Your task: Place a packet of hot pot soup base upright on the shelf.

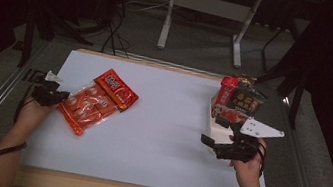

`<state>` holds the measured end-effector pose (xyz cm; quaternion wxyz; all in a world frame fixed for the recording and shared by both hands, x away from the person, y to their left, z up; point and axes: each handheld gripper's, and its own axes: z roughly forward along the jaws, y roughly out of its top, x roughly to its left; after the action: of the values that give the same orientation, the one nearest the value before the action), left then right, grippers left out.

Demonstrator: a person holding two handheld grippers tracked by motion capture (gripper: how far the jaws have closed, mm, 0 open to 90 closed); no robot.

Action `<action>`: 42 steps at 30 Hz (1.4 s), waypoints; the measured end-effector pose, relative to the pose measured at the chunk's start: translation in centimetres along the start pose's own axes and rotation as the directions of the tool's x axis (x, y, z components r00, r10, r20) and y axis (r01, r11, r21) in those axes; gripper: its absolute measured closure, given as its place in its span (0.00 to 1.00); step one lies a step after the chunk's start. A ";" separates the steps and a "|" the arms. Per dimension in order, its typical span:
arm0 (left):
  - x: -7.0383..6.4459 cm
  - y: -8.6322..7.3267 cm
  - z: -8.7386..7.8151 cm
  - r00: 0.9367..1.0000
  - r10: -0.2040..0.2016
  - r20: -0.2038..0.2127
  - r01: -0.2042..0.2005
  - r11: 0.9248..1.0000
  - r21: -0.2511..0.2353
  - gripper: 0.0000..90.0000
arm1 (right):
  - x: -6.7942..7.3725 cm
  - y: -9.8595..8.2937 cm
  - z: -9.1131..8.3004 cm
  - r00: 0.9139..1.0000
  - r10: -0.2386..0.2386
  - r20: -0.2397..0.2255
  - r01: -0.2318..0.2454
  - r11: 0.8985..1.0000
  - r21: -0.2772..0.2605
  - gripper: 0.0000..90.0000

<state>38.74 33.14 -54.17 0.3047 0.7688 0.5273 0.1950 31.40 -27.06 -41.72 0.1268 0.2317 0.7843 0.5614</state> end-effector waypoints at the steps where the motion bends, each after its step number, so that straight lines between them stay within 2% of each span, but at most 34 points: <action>1: -0.1 0.0 -0.1 1.000 0.004 0.008 -0.004 1.000 0.003 1.00 | 0.0 0.0 0.0 1.000 0.001 -0.001 -0.001 1.000 0.001 0.16; 5: -0.8 -0.2 -0.3 0.999 0.029 0.044 -0.029 0.999 0.014 1.00 | 0.0 0.0 0.1 1.000 0.003 -0.003 -0.003 1.000 0.003 0.16; 12: -2.9 -0.8 -0.8 0.992 0.031 0.122 -0.034 0.999 0.016 1.00 | 0.1 0.0 0.1 1.000 0.002 -0.004 -0.002 1.000 0.006 0.16; 17: -4.6 -0.8 -1.0 0.987 0.066 0.146 -0.072 0.997 0.031 1.00 | 0.1 0.0 0.1 1.000 -0.001 0.001 0.001 1.000 0.007 0.16; 21: -5.8 -0.8 -1.1 0.981 0.088 0.175 -0.096 0.995 0.041 1.00 | 0.1 -0.1 0.1 1.000 -0.002 0.004 0.002 1.000 0.008 0.16; 24: -6.5 -0.8 -1.1 0.977 0.094 0.193 -0.104 0.994 0.040 1.00 | 0.1 -0.1 0.0 1.000 0.001 0.002 -0.001 1.000 0.006 0.16; 27: -6.8 -0.8 -1.1 0.976 0.092 0.198 -0.102 0.994 0.041 1.00 | 0.1 0.0 0.0 1.000 -0.002 0.001 0.002 1.000 0.006 0.16; 32: -6.6 -0.5 -1.0 0.977 0.090 0.194 -0.103 0.993 0.054 1.00 | 0.2 0.0 0.0 1.000 -0.003 0.002 0.003 1.000 0.010 0.16; 35: -6.3 0.0 -0.6 0.982 0.087 0.168 -0.098 0.994 0.058 1.00 | 0.2 0.0 0.1 1.000 -0.001 -0.003 0.001 1.000 0.012 0.16; 42: -5.2 1.8 0.4 0.992 0.036 0.118 -0.039 0.999 0.023 1.00 | 0.2 -0.1 0.3 1.000 -0.003 -0.006 0.003 1.000 0.019 0.16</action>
<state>38.34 27.68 -53.11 0.3218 0.7924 0.4964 0.1486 31.32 -26.77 -41.91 0.1230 0.2300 0.7903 0.5545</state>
